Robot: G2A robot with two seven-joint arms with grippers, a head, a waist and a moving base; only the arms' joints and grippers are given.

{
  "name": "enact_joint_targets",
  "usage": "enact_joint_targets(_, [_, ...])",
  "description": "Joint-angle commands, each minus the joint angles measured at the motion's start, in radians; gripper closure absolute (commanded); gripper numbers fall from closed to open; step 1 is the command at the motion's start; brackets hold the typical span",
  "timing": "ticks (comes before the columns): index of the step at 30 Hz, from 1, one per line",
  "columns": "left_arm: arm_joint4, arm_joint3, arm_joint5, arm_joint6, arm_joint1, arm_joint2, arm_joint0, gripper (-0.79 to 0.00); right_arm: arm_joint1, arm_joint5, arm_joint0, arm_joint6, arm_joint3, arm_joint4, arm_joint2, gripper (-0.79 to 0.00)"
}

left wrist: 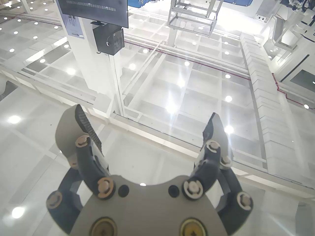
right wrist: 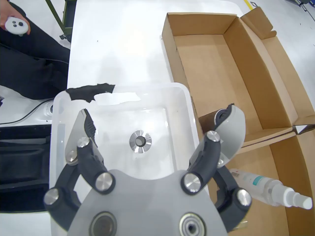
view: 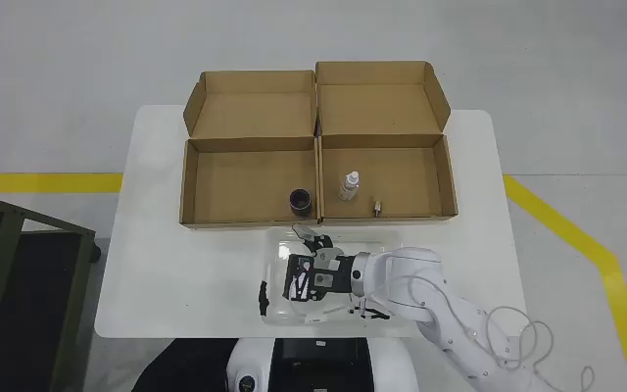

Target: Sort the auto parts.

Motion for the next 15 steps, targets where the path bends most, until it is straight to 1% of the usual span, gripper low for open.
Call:
enact_joint_targets(1, [0.0,0.0,0.0,0.0,0.0,0.0,0.0,-0.785,0.005,-0.013,-0.02,-0.012,-0.002,-0.046,-0.002,-0.785])
enact_joint_targets(7, [0.0,0.0,0.0,0.0,0.0,0.0,0.0,-0.785,0.012,-0.019,-0.041,-0.052,0.033,-0.116,-0.007,-0.785])
enact_joint_targets(14, [0.0,0.0,0.0,0.0,0.0,0.0,0.0,-0.785,0.009,-0.006,-0.015,-0.064,0.097,-0.126,-0.018,-0.785])
enact_joint_targets(15, [0.0,0.0,0.0,0.0,0.0,0.0,0.0,-0.785,0.008,-0.006,-0.01,-0.063,0.106,-0.128,-0.021,-0.773])
